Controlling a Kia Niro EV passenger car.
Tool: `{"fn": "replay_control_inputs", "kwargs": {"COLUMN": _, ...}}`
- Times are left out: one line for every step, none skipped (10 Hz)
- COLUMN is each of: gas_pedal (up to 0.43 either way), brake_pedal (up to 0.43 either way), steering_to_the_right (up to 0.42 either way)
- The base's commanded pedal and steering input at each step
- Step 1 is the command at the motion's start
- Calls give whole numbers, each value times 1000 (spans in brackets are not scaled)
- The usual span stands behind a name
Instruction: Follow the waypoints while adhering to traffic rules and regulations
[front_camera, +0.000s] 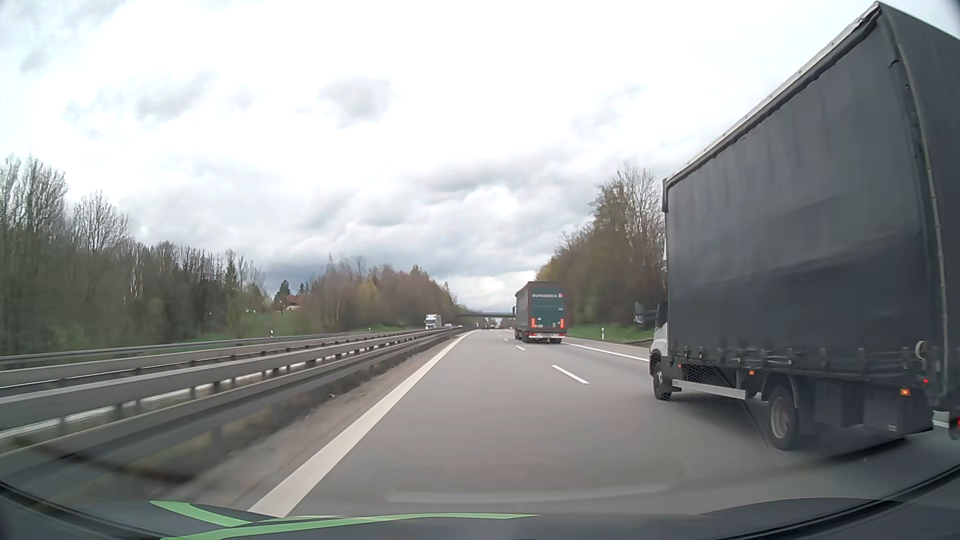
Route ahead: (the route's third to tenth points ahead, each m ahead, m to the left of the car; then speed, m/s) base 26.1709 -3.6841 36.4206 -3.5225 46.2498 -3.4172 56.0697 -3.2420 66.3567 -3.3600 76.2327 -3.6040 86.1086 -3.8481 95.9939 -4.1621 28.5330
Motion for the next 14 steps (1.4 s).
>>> {"fn": "replay_control_inputs", "kwargs": {"gas_pedal": 299, "brake_pedal": 0, "steering_to_the_right": 1}}
{"fn": "replay_control_inputs", "kwargs": {"gas_pedal": 299, "brake_pedal": 0, "steering_to_the_right": 1}}
{"fn": "replay_control_inputs", "kwargs": {"gas_pedal": 299, "brake_pedal": 0, "steering_to_the_right": 1}}
{"fn": "replay_control_inputs", "kwargs": {"gas_pedal": 299, "brake_pedal": 0, "steering_to_the_right": 1}}
{"fn": "replay_control_inputs", "kwargs": {"gas_pedal": 299, "brake_pedal": 0, "steering_to_the_right": 1}}
{"fn": "replay_control_inputs", "kwargs": {"gas_pedal": 299, "brake_pedal": 0, "steering_to_the_right": 0}}
{"fn": "replay_control_inputs", "kwargs": {"gas_pedal": 299, "brake_pedal": 0, "steering_to_the_right": 0}}
{"fn": "replay_control_inputs", "kwargs": {"gas_pedal": 299, "brake_pedal": 0, "steering_to_the_right": 0}}
{"fn": "replay_control_inputs", "kwargs": {"gas_pedal": 299, "brake_pedal": 0, "steering_to_the_right": 0}}
{"fn": "replay_control_inputs", "kwargs": {"gas_pedal": 299, "brake_pedal": 0, "steering_to_the_right": 0}}
{"fn": "replay_control_inputs", "kwargs": {"gas_pedal": 299, "brake_pedal": 0, "steering_to_the_right": 0}}
{"fn": "replay_control_inputs", "kwargs": {"gas_pedal": 299, "brake_pedal": 0, "steering_to_the_right": 0}}
{"fn": "replay_control_inputs", "kwargs": {"gas_pedal": 299, "brake_pedal": 0, "steering_to_the_right": 0}}
{"fn": "replay_control_inputs", "kwargs": {"gas_pedal": 299, "brake_pedal": 0, "steering_to_the_right": 0}}
